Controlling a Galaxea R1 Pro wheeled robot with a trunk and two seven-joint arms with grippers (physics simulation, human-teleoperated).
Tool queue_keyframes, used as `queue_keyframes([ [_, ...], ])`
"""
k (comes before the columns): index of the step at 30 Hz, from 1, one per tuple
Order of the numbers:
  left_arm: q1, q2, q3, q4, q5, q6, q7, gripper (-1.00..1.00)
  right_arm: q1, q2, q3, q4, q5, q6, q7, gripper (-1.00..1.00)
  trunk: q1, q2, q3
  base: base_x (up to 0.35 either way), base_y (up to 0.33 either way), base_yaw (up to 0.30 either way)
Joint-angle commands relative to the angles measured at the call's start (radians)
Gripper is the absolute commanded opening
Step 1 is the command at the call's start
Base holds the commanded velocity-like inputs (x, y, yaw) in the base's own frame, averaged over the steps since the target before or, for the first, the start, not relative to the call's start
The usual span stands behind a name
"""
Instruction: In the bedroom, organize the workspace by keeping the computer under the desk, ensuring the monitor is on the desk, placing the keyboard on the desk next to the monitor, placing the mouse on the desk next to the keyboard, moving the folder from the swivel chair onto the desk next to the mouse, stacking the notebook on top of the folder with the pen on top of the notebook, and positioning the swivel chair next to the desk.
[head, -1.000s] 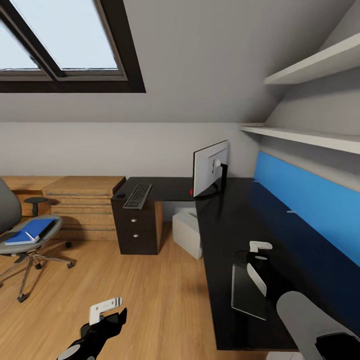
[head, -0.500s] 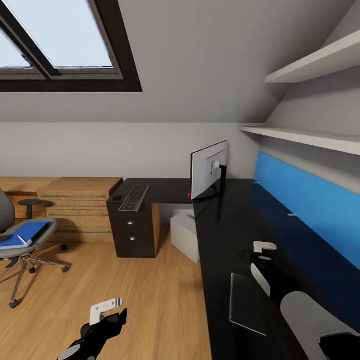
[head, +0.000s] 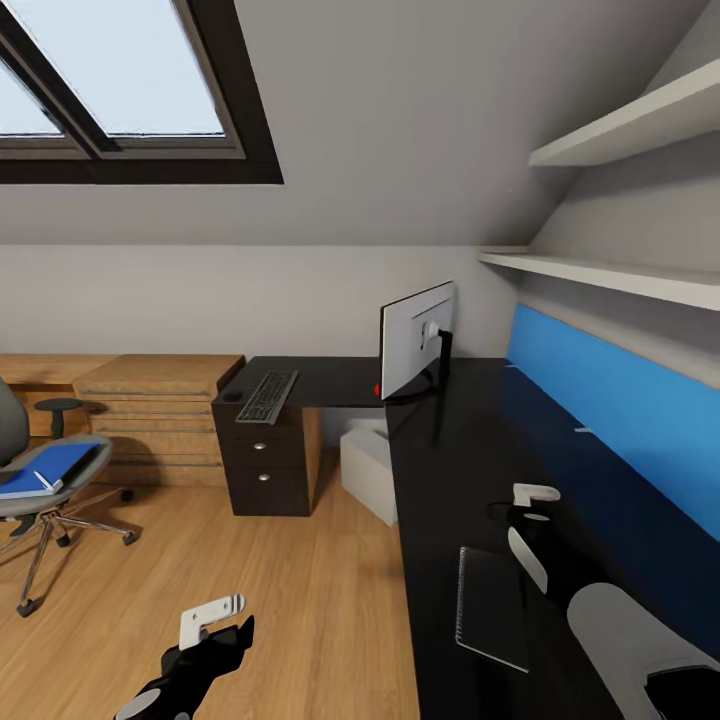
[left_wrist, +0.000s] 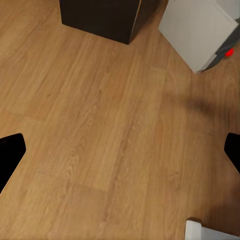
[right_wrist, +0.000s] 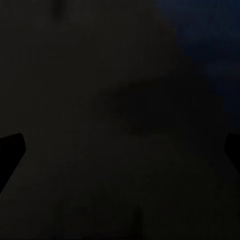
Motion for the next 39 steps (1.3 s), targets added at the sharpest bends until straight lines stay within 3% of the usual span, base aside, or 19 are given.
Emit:
queue_keyframes([
  [1,0.0,-0.001,0.001,-0.002,0.011,0.004,0.007,1.0,0.0,-0.001,0.008,-0.002,-0.008,0.006,-0.007,1.0,0.0,-0.001,-0.001,0.0,-0.003,0.0],
  [7,0.0,-0.003,0.002,-0.005,0.012,0.004,0.008,1.0,0.0,-0.002,0.009,-0.001,-0.009,0.01,-0.005,1.0,0.0,-0.001,-0.001,0.0,-0.001,0.0],
  [21,0.0,-0.004,0.0,-0.007,0.012,0.002,0.01,1.0,0.0,-0.004,-0.003,-0.001,-0.014,0.023,0.039,1.0,0.054,-0.099,-0.045,0.0,0.0,0.0],
  [39,0.0,-0.005,-0.001,-0.004,0.012,0.002,0.01,1.0,-0.001,-0.003,-0.004,-0.001,-0.013,0.052,0.039,1.0,0.119,-0.218,-0.098,0.0,0.0,0.0],
])
